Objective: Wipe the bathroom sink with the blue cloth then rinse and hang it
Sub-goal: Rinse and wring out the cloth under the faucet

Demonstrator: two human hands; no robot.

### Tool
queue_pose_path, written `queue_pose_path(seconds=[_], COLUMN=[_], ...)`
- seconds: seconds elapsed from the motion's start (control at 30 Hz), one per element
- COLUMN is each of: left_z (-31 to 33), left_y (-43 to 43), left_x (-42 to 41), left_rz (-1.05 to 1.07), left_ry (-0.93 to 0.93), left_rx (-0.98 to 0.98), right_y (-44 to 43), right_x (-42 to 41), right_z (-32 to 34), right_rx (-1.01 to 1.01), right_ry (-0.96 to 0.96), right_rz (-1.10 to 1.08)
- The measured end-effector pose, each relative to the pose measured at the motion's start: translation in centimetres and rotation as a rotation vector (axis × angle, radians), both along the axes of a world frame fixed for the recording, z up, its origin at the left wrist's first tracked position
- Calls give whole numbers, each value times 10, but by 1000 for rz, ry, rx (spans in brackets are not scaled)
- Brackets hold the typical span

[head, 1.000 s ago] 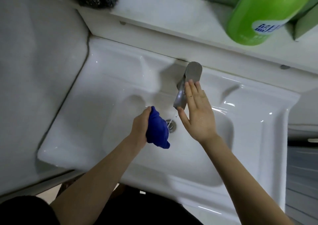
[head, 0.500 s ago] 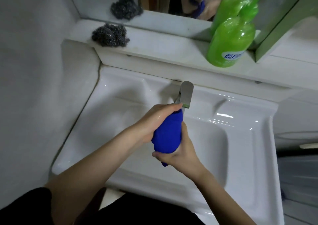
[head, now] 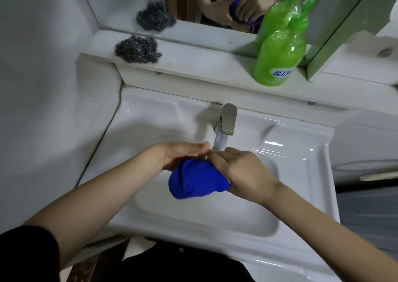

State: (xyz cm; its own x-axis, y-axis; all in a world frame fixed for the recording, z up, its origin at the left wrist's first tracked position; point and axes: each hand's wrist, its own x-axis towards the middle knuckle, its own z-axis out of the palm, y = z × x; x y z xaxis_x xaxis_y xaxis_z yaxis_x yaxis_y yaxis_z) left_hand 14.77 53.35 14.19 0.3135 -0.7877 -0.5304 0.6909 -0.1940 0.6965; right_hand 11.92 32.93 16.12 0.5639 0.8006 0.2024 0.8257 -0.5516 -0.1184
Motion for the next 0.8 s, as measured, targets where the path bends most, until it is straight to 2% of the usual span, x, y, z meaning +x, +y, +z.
queue_pose_path(seconds=[0.07, 0.13, 0.27, 0.37, 0.5, 0.57, 0.63, 0.8], left_z=[-7, -13, -16, -3, 18, 27, 34, 35], left_y=[-5, -5, -8, -13, -19, -21, -21, -25], left_x=[-4, -7, -16, -12, -2, 2, 7, 10], left_rz=[-254, -327, -193, -254, -435, -455, -479, -577], left_ry=[19, 10, -118, -296, -578, -726, -866, -1235], left_rx=[-107, -100, 238, 429, 672, 772, 837, 953], right_y=[4, 4, -6, -6, 0, 2, 4, 13], right_x=[2, 3, 9, 9, 9, 11, 12, 10], right_z=[-4, -13, -25, -24, -21, -19, -15, -1], right_rx=[-90, -175, -188, -213, -195, -215, -224, -113], right_ry=[-90, -183, -283, -268, -70, 119, 294, 550], right_rz=[27, 33, 4, -20, -90, -167, -244, -418])
